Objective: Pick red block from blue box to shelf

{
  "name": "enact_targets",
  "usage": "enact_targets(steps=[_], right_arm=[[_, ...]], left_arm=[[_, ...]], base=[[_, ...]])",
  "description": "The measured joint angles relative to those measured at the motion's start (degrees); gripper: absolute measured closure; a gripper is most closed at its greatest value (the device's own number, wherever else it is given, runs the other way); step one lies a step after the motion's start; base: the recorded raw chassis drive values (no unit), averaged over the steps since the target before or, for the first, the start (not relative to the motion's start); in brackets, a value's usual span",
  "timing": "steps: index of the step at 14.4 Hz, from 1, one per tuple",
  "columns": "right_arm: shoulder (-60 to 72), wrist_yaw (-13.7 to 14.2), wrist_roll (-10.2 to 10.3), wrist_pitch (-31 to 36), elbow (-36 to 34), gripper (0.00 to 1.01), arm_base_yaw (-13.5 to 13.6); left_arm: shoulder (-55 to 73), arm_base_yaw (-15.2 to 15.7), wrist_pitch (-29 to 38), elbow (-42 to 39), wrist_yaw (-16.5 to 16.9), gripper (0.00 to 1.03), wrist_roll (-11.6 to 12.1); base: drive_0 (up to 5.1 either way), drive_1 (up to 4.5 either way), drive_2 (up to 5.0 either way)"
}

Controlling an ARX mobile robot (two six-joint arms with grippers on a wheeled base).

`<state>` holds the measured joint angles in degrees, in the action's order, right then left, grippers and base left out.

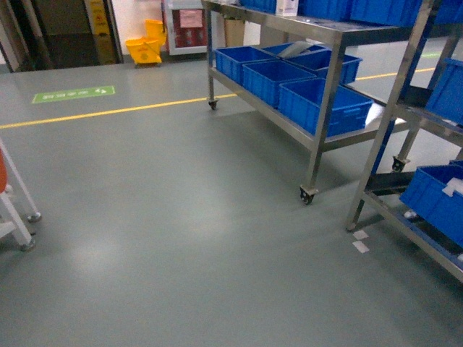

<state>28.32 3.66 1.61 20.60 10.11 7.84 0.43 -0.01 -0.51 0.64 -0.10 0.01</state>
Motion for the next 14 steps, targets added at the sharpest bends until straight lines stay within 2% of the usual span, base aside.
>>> enact_targets(steps=[14], right_arm=[[-0.04, 0.0, 0.0, 0.04, 0.0, 0.73, 0.0]], left_arm=[[0.0, 0.0, 0.33, 0.0, 0.04, 0.05, 0.0]], base=[[-1.7, -1.66, -1.7]])
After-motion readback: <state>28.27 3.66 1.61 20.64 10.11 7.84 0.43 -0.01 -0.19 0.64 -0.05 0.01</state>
